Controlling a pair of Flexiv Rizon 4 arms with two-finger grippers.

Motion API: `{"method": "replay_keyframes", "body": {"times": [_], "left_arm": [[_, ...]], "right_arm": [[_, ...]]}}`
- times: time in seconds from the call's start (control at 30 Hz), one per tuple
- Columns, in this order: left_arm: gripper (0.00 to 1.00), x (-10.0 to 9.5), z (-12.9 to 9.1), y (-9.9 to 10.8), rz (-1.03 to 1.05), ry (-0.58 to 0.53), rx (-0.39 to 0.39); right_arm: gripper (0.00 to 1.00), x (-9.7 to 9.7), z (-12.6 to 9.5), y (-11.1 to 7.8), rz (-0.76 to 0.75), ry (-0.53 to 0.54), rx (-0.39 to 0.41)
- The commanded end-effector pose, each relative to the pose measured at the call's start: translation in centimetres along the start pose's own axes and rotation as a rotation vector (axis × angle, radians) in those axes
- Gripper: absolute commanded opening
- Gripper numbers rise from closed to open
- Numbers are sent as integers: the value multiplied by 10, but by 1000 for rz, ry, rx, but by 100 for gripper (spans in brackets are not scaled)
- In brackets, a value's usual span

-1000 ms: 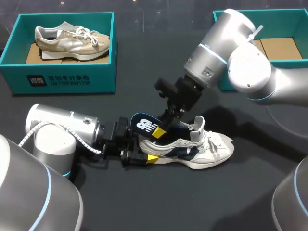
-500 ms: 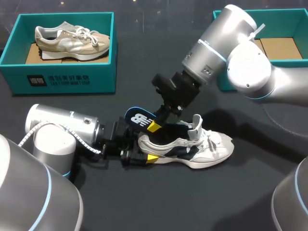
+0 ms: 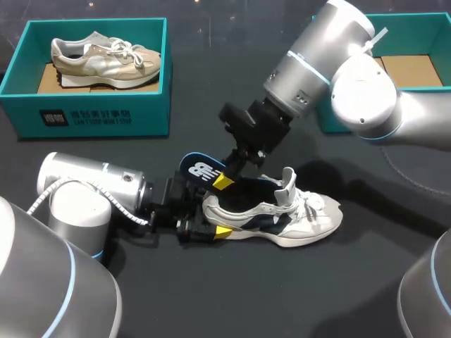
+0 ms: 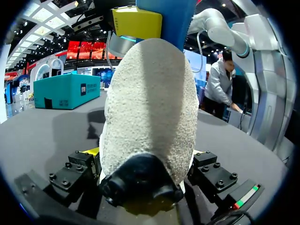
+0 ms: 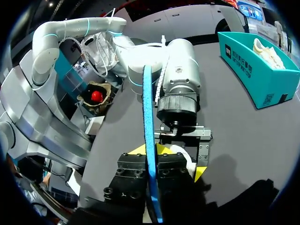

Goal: Take the shoe out of the shoebox, open the shoe tongue, remove and reinsert the insole, then place the shoe into the shoebox

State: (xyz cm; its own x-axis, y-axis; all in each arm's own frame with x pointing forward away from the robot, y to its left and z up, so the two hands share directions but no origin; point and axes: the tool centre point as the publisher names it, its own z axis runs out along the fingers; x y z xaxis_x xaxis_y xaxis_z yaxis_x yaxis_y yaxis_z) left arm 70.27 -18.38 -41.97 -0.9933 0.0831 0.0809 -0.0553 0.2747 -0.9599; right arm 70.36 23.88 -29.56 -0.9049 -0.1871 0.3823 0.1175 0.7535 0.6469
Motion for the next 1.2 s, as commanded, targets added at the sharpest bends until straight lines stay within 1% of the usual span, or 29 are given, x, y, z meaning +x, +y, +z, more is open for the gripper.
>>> {"method": "replay_keyframes", "body": {"times": [0.03, 0.07, 0.1, 0.13, 0.17, 0.2, 0.23, 0.27, 0.3, 0.8, 0.83, 0.9, 0.97, 1.0, 1.07, 1.17, 1.2], "left_arm": [[0, -1, 0, 3, 0, 1, -3], [0, -1, 0, 3, 0, 1, -3], [0, -1, 0, 3, 0, 1, -3], [0, -1, 0, 3, 0, 1, -3], [0, -1, 0, 3, 0, 1, -3], [0, -1, 0, 3, 0, 1, -3], [0, -1, 0, 3, 0, 1, -3], [0, -1, 0, 3, 0, 1, -3], [0, -1, 0, 3, 0, 1, -3], [0, -1, 0, 3, 0, 1, -3], [0, -1, 0, 3, 0, 1, -3], [0, -1, 0, 3, 0, 1, -3], [0, -1, 0, 3, 0, 1, -3], [0, -1, 0, 3, 0, 1, -3], [0, -1, 0, 3, 0, 1, -3], [0, -1, 0, 3, 0, 1, -3], [0, -1, 0, 3, 0, 1, -3]], "right_arm": [[0, 8, -14, 23, -58, -30, -15], [0, 11, -19, 27, -58, -41, -31], [0, 16, -24, 31, -92, -58, -77], [0, 20, -30, 36, -96, -59, -85], [0, 24, -34, 40, -107, -68, -108], [0, 28, -40, 45, -156, -72, -160], [0, 31, -45, 49, -163, -70, -175], [0, 34, -50, 54, -168, -62, -209], [0, 37, -56, 58, -206, -54, -249], [0, 37, -56, 58, -206, -54, -249], [0, 42, -61, 62, -206, -64, -250], [0, 54, -72, 66, -239, -97, -301], [0, 67, -80, 71, -250, -107, -315], [0, 74, -84, 71, -272, -113, -353], [0, 85, -91, 72, -266, -117, -364], [0, 103, -102, 68, -289, -118, -440], [0, 109, -105, 65, -311, -117, -485]]}}
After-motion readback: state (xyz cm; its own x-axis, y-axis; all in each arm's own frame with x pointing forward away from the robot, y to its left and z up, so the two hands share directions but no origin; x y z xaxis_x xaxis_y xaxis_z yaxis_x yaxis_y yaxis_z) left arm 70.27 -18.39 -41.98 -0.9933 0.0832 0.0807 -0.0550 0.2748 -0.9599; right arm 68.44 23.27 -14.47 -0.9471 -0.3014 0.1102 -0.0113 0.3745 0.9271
